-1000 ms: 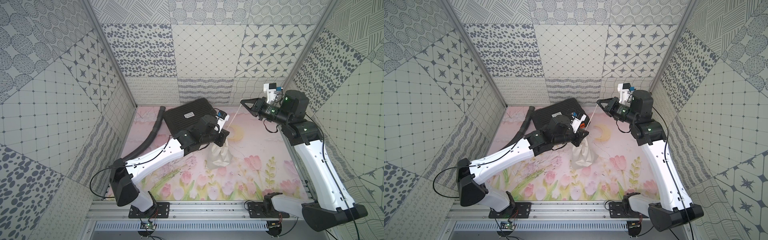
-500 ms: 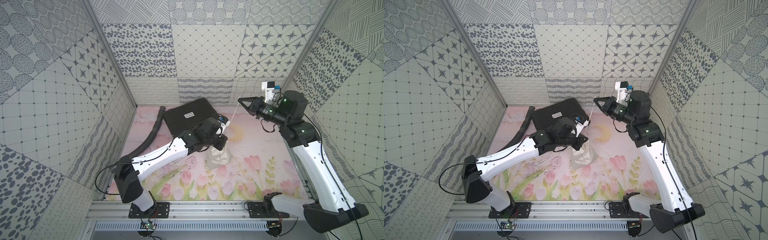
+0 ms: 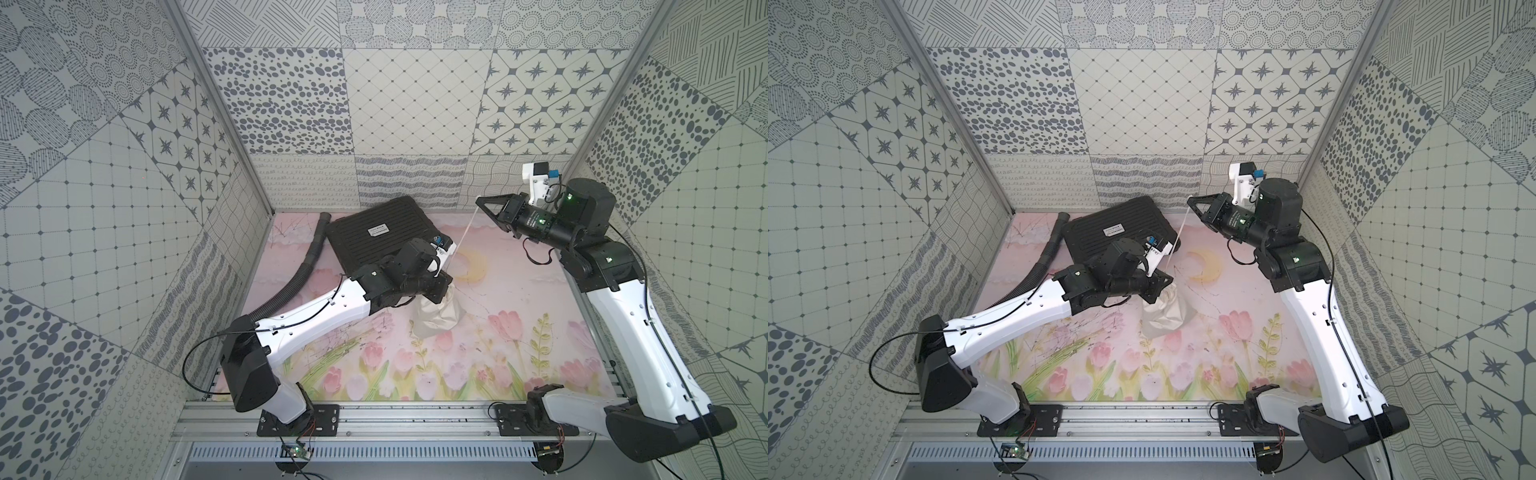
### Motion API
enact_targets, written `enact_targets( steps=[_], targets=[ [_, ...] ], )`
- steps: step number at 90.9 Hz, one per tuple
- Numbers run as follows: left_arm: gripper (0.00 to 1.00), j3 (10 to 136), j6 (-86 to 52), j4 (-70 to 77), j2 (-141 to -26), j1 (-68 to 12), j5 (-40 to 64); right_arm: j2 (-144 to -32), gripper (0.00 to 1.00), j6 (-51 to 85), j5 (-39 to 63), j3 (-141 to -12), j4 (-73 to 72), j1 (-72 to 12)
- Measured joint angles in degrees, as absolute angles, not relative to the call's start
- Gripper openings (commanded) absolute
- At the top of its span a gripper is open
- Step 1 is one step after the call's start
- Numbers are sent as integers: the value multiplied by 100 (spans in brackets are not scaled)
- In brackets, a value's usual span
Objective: Close the soil bag
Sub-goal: Pick up the soil bag from the center of the board.
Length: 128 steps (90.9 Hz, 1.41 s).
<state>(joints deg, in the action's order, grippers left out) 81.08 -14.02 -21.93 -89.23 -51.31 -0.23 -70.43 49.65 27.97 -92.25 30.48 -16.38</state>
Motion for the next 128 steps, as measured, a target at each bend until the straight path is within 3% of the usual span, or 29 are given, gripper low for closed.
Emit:
enact_targets(
  steps=[12, 25, 102, 117, 121, 128],
  targets=[
    [12, 8106, -1422, -2261, -8785, -5131, -25, -6984, 0, 5087, 2845, -9059, 2733, -1678],
    [0, 7999, -1474, -2416, -8482, -5131, -27, -6672, 0, 5148, 2849, -8613, 2283, -1732],
    [0, 8357, -1678, -3756, -8009, -5076, -191, -5999, 0, 5083, 2827, -7542, 1643, -1697],
    [0, 8433, -1702, -4005, -7999, -5054, -231, -6001, 22, 5015, 2941, -7402, 1649, -1675],
    [0, 8468, -1708, -4075, -7999, -5052, -255, -5999, 39, 4934, 2978, -7358, 1658, -1671],
    [0, 8530, -1734, -4206, -7994, -5050, -307, -5996, 59, 4834, 3026, -7242, 1695, -1664]
  ],
)
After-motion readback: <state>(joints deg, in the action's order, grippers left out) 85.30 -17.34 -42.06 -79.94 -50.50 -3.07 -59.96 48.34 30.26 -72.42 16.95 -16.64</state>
